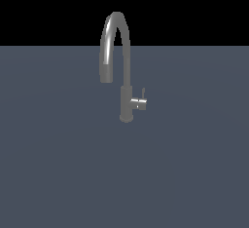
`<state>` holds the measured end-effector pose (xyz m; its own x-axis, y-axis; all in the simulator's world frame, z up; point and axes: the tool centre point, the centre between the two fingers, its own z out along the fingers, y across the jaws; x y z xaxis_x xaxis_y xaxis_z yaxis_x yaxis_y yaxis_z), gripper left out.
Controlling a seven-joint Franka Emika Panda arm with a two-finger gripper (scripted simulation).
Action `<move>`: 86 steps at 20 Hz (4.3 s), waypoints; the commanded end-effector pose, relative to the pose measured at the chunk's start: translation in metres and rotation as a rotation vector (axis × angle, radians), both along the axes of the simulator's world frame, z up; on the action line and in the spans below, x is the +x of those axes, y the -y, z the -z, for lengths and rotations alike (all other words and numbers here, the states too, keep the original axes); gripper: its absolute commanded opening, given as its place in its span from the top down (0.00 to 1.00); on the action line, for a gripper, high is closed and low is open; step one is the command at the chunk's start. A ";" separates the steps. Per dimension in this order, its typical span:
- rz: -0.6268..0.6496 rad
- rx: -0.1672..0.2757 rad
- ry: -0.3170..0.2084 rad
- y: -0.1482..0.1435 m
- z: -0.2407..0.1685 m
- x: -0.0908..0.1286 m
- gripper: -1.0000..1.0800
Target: Turn on the faucet by rotating a designated handle.
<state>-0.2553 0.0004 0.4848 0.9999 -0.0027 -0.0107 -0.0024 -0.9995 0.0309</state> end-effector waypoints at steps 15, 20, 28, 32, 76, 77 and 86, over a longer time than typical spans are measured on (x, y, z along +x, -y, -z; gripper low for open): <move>0.076 0.072 -0.057 0.000 0.005 0.028 1.00; 0.142 0.136 -0.107 0.001 0.011 0.052 1.00; 0.275 0.263 -0.207 0.007 0.026 0.100 1.00; 0.345 0.330 -0.260 0.012 0.037 0.124 1.00; 1.255 1.243 -0.958 0.085 0.296 0.312 1.00; 1.273 1.261 -0.972 0.084 0.303 0.314 1.00; 1.381 1.368 -1.055 0.080 0.343 0.318 1.00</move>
<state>0.0618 -0.0803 0.1464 0.0231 -0.0313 -0.9992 -0.9813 0.1901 -0.0287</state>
